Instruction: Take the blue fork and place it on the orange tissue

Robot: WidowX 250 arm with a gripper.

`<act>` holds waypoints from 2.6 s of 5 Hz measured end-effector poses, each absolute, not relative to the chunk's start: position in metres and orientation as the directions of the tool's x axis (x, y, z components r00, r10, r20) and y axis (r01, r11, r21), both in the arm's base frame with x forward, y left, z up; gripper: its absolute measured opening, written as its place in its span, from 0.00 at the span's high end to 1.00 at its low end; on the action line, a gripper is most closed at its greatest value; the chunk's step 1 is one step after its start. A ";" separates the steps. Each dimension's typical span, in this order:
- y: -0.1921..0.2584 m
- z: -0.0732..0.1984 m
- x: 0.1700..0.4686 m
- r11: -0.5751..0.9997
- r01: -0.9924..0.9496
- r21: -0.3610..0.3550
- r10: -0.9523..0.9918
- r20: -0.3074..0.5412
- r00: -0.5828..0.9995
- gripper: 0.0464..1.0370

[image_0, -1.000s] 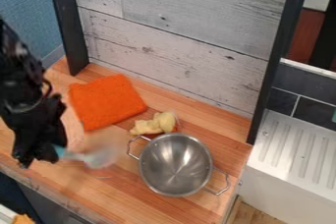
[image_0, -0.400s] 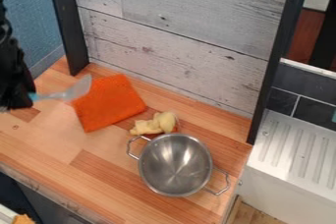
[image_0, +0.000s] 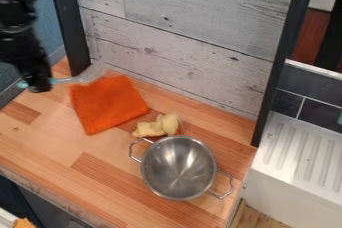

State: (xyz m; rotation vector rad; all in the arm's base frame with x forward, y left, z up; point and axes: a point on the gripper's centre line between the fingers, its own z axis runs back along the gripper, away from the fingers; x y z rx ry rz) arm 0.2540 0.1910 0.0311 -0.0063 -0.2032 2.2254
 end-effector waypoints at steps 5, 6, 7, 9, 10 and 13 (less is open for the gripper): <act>0.157 -0.032 0.309 -0.250 -0.965 -0.083 0.952 0.161 -0.261 0.67; 0.155 -0.032 0.309 -0.229 -0.971 -0.071 0.958 0.161 -0.238 0.37; 0.153 -0.033 0.307 -0.219 -0.974 -0.062 0.962 0.154 -0.226 0.09; 0.150 -0.013 0.303 -0.225 -0.971 -0.080 0.961 0.148 -0.235 0.04; 0.149 0.011 0.300 -0.222 -0.972 -0.081 0.961 0.147 -0.232 0.04; 0.143 0.049 0.281 -0.194 -0.976 -0.094 0.964 0.168 -0.208 0.04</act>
